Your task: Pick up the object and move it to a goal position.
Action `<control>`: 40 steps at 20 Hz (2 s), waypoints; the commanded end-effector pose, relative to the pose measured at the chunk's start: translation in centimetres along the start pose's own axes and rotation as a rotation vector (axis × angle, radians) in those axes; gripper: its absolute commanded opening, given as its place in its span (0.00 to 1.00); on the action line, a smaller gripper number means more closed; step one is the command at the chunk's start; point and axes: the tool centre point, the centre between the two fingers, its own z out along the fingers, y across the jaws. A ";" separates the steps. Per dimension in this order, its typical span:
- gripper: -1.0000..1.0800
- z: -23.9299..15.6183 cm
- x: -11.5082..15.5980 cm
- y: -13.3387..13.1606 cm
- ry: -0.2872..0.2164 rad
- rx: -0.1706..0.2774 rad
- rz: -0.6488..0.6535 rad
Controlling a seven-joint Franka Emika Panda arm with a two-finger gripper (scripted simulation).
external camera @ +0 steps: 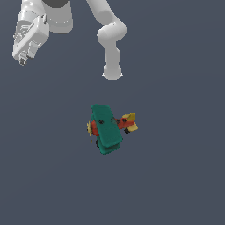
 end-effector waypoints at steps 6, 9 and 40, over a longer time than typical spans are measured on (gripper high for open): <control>0.62 1.9 -3.5 1.1 -0.012 0.069 0.065; 0.62 2.6 -5.1 1.3 -0.020 0.098 0.092; 0.62 7.6 -26.7 -0.5 -0.207 0.404 0.395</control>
